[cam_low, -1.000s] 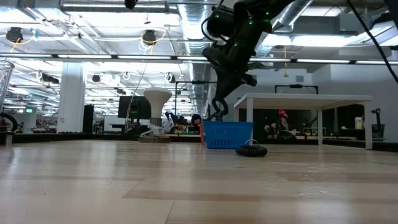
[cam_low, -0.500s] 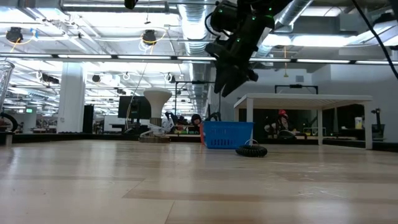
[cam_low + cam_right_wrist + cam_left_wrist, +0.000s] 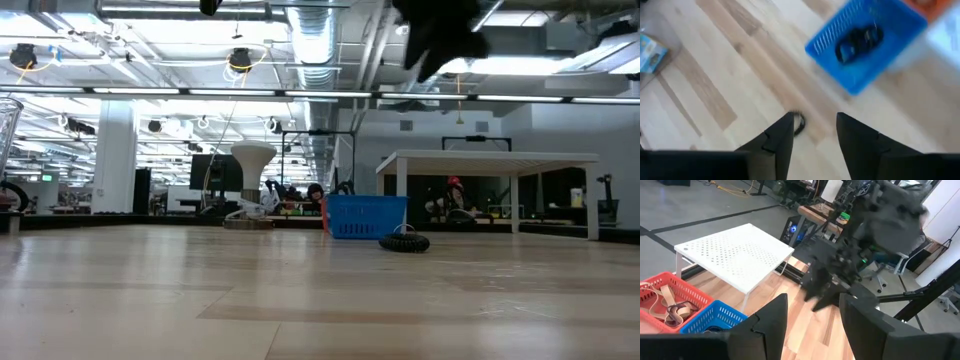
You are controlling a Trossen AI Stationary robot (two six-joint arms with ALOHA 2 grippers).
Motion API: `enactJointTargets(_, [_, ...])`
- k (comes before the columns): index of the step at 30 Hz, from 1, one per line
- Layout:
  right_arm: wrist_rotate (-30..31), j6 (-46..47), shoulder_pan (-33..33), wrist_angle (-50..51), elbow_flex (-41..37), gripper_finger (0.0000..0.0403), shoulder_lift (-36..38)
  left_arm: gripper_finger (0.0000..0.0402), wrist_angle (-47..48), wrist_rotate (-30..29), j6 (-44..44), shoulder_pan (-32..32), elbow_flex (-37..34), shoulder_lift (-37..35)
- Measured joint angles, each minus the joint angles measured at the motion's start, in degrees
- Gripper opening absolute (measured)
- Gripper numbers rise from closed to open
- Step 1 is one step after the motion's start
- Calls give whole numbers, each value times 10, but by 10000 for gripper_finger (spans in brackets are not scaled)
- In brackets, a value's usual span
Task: Pick & Place Office Desk Supplies
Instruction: Put the black spring keychain into the blue basket
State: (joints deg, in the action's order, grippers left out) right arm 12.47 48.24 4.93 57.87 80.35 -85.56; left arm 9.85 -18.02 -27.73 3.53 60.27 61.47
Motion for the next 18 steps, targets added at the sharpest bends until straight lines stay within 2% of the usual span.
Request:
enactJointTargets(4, [7, 133, 52, 0, -36, 146, 1, 173, 1, 0, 0, 0, 0, 0])
enactJointTargets(7, [-9, 180, 61, -13, -51, 151, -28, 173, 1, 0, 0, 0, 0, 0])
enactJointTargets(13, [-49, 175, 48, -109, -55, 150, -107, 173, 4, 32, 7, 0, 0, 0])
enactJointTargets(18, [-64, 173, 30, -84, -54, 143, -172, 173, 4, 54, 5, 8, 0, 0])
